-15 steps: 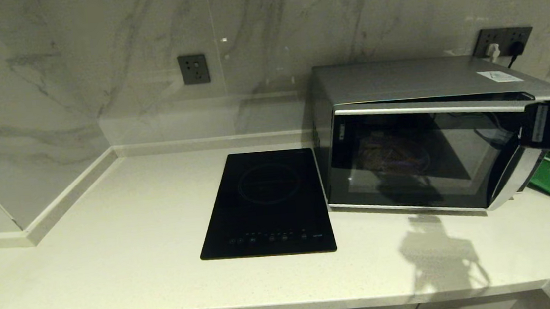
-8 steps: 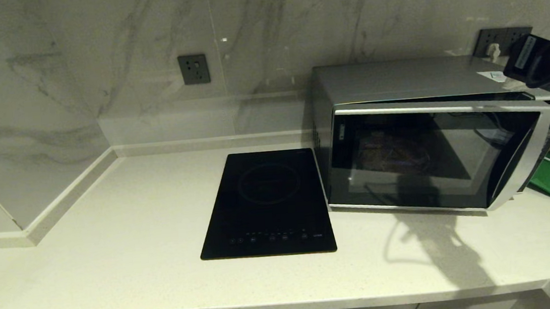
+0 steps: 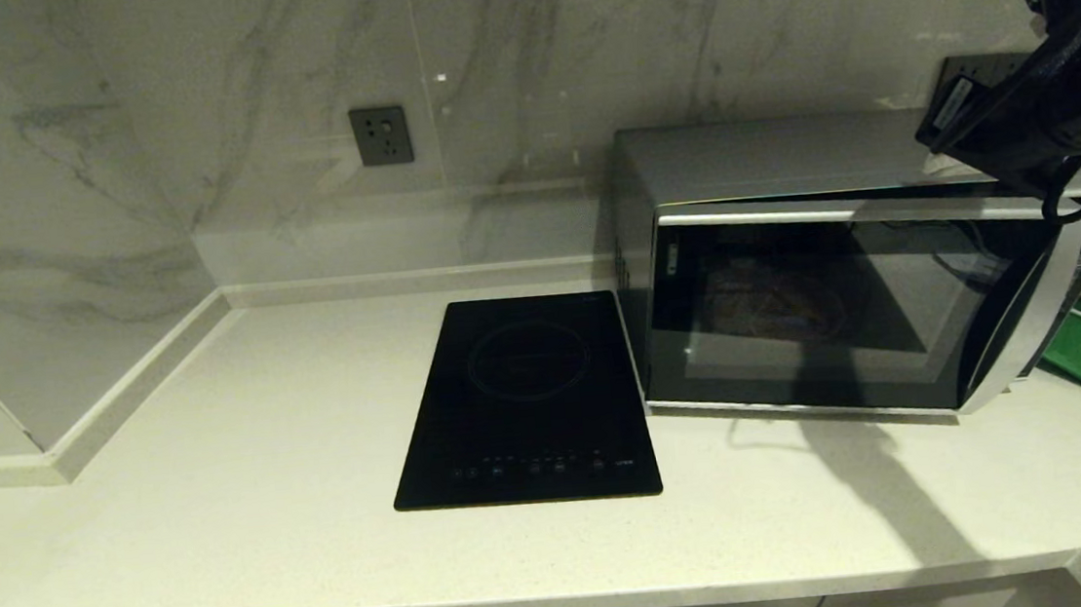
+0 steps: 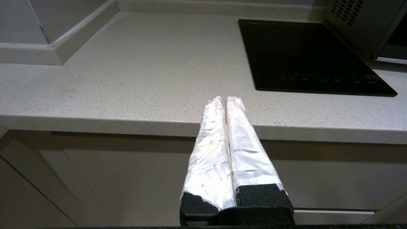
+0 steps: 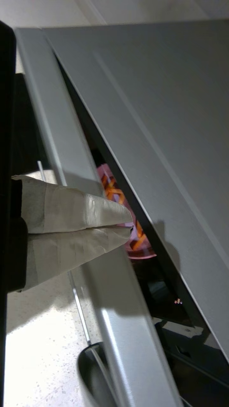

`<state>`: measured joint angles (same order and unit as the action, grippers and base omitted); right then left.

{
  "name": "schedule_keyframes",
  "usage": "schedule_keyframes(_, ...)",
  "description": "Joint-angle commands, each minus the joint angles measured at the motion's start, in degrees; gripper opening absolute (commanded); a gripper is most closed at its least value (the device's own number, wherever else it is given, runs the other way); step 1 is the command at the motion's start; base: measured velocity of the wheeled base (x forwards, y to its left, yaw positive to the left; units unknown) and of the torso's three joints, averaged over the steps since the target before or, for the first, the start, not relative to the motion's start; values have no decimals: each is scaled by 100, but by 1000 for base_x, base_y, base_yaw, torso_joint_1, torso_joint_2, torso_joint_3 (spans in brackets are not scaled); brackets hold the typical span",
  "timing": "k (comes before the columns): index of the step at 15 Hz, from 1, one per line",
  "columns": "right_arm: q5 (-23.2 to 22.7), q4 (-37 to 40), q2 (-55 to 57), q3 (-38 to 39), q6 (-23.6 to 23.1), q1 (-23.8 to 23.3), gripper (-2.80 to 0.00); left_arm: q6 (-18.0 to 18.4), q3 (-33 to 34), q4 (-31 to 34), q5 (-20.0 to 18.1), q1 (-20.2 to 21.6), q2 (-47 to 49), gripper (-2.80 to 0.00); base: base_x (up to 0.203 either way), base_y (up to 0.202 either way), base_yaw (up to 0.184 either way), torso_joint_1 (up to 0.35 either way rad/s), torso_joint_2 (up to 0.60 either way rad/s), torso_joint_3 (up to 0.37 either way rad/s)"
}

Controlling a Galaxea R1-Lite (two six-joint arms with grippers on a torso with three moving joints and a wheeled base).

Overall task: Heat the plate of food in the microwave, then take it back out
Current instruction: Open the microwave oven

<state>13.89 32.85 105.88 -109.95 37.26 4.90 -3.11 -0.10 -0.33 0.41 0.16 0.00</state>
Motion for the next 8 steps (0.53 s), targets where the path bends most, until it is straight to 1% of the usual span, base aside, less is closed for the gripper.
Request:
schedule_keyframes(1,1,19,254,-113,26,-182,-280,-6,1,-2,2,2,0,-280,0,0,0,0,0,0)
schedule_keyframes(5,-36,35,299,-106,27,-382,-280,-6,1,-2,2,2,0,-280,0,0,0,0,0,0)
schedule_keyframes(8,-121,229,339,-114,36,-454,-280,-6,1,-2,2,2,0,-280,0,0,0,0,0,0)
